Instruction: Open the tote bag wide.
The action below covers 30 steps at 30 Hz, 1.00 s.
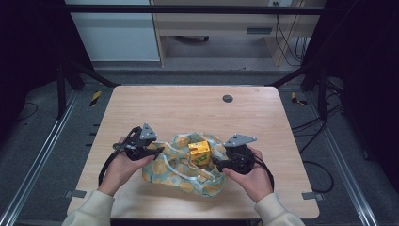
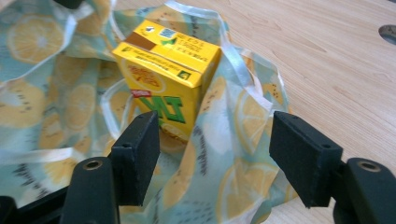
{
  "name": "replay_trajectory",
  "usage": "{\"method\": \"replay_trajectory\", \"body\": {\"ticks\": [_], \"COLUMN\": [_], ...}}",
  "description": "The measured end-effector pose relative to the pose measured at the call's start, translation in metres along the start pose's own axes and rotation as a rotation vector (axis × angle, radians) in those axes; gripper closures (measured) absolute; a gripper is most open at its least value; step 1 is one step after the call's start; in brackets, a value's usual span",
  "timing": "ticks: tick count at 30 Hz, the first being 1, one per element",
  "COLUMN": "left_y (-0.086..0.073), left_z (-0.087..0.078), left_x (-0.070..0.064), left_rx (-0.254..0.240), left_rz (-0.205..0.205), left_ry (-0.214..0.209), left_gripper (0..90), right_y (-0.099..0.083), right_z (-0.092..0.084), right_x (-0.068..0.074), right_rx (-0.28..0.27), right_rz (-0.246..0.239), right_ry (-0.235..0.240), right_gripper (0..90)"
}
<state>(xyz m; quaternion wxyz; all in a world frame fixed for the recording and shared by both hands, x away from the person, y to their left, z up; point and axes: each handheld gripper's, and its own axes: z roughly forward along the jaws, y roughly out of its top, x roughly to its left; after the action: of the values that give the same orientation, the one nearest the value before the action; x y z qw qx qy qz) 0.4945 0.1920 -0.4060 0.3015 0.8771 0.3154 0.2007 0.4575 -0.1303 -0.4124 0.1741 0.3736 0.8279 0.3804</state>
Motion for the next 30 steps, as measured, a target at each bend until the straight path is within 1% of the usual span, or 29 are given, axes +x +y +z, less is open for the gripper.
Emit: {"method": "replay_trajectory", "body": {"ticks": [1, 2, 3, 4, 5, 6, 7, 8, 9, 10, 12, 13, 14, 15, 16, 17, 18, 20, 21, 22, 23, 24, 25, 26, 27, 28, 30], "left_y": [-0.001, -0.002, -0.002, -0.004, -0.005, -0.006, -0.006, -0.009, -0.009, -0.012, -0.015, -0.015, -0.018, -0.018, -0.02, -0.02, -0.021, -0.021, -0.021, -0.021, -0.021, -0.022, -0.022, -0.024, -0.024, -0.029, -0.036], "left_z": [-0.001, -0.003, -0.003, -0.005, -0.006, -0.008, -0.008, -0.012, -0.012, -0.017, -0.023, -0.023, -0.029, -0.029, -0.035, -0.037, -0.04, -0.045, -0.045, -0.049, -0.049, -0.05, -0.05, -0.048, -0.048, -0.042, -0.035], "left_x": [-0.003, -0.005, -0.005, -0.008, -0.01, -0.012, -0.012, -0.014, -0.014, -0.017, -0.02, -0.02, -0.023, -0.023, -0.025, -0.027, -0.029, -0.032, -0.032, -0.036, -0.036, -0.04, -0.04, -0.045, -0.045, -0.049, -0.052], "left_rx": [0.007, 0.018, 0.018, 0.011, 0.013, 0.016, 0.016, 0.003, 0.003, -0.009, -0.023, -0.023, -0.044, -0.044, -0.06, -0.068, -0.079, -0.092, -0.092, -0.102, -0.102, -0.106, -0.106, -0.094, -0.094, -0.061, -0.044], "left_rz": [0.017, 0.027, 0.027, 0.031, 0.034, 0.04, 0.04, 0.045, 0.045, 0.049, 0.055, 0.055, 0.054, 0.054, 0.052, 0.053, 0.051, 0.061, 0.061, 0.069, 0.069, 0.081, 0.081, 0.095, 0.095, 0.114, 0.111], "left_ry": [-0.002, -0.006, -0.006, -0.026, -0.038, -0.039, -0.039, -0.052, -0.052, -0.063, -0.063, -0.063, -0.066, -0.066, -0.068, -0.072, -0.076, -0.077, -0.077, -0.082, -0.082, -0.093, -0.093, -0.099, -0.099, -0.101, -0.116], "left_gripper": [58.2, 63.4, 66.2, 70.4, 73.3, 75.9, 78.6, 80.8, 81.7, 82.8, 83.5, 83.6, 83.8, 83.8, 84.0, 84.0, 84.2, 84.4, 84.6, 84.9, 85.0, 85.2, 85.4, 85.6, 85.7, 85.9, 86.2], "right_y": [0.001, 0.001, 0.001, 0.001, 0.001, 0.001, 0.001, 0.0, 0.0, 0.0, 0.0, 0.0, 0.001, 0.001, 0.002, 0.002, 0.003, 0.006, 0.006, 0.009, 0.011, 0.013, 0.013, 0.015, 0.015, 0.014, 0.012], "right_z": [0.002, 0.004, 0.004, 0.007, 0.009, 0.011, 0.011, 0.014, 0.014, 0.017, 0.018, 0.018, 0.019, 0.019, 0.019, 0.019, 0.018, 0.015, 0.015, 0.012, 0.011, 0.009, 0.009, 0.008, 0.008, 0.011, 0.014], "right_x": [-0.001, -0.001, -0.001, -0.002, -0.002, -0.001, -0.001, 0.0, 0.0, 0.0, -0.002, -0.002, -0.003, -0.003, -0.005, -0.007, -0.007, -0.01, -0.01, -0.014, -0.016, -0.019, -0.019, -0.025, -0.025, -0.032, -0.036], "right_rx": [0.006, 0.015, 0.015, 0.04, 0.052, 0.066, 0.066, 0.093, 0.093, 0.103, 0.114, 0.114, 0.114, 0.114, 0.113, 0.111, 0.099, 0.08, 0.08, 0.063, 0.051, 0.04, 0.04, 0.028, 0.028, 0.033, 0.046], "right_rz": [-0.002, -0.003, -0.003, 0.002, -0.003, -0.006, -0.006, -0.018, -0.018, -0.026, -0.031, -0.031, -0.03, -0.03, -0.029, -0.033, -0.024, -0.021, -0.021, -0.017, -0.01, -0.003, -0.003, 0.006, 0.006, 0.022, 0.032], "right_ry": [-0.001, -0.008, -0.008, -0.009, -0.005, -0.004, -0.004, 0.007, 0.007, 0.009, 0.016, 0.016, 0.018, 0.018, 0.033, 0.034, 0.035, 0.024, 0.024, 0.007, -0.002, -0.012, -0.012, -0.033, -0.033, -0.042, -0.05], "right_gripper": [33.6, 33.6, 33.6, 34.1, 34.8, 36.7, 36.7, 45.1, 45.1, 54.7, 63.5, 63.5, 72.8, 72.8, 82.8, 85.9, 88.0, 89.0, 89.0, 89.4, 89.5, 89.6, 89.6, 89.8, 89.8, 89.8, 89.8]}}
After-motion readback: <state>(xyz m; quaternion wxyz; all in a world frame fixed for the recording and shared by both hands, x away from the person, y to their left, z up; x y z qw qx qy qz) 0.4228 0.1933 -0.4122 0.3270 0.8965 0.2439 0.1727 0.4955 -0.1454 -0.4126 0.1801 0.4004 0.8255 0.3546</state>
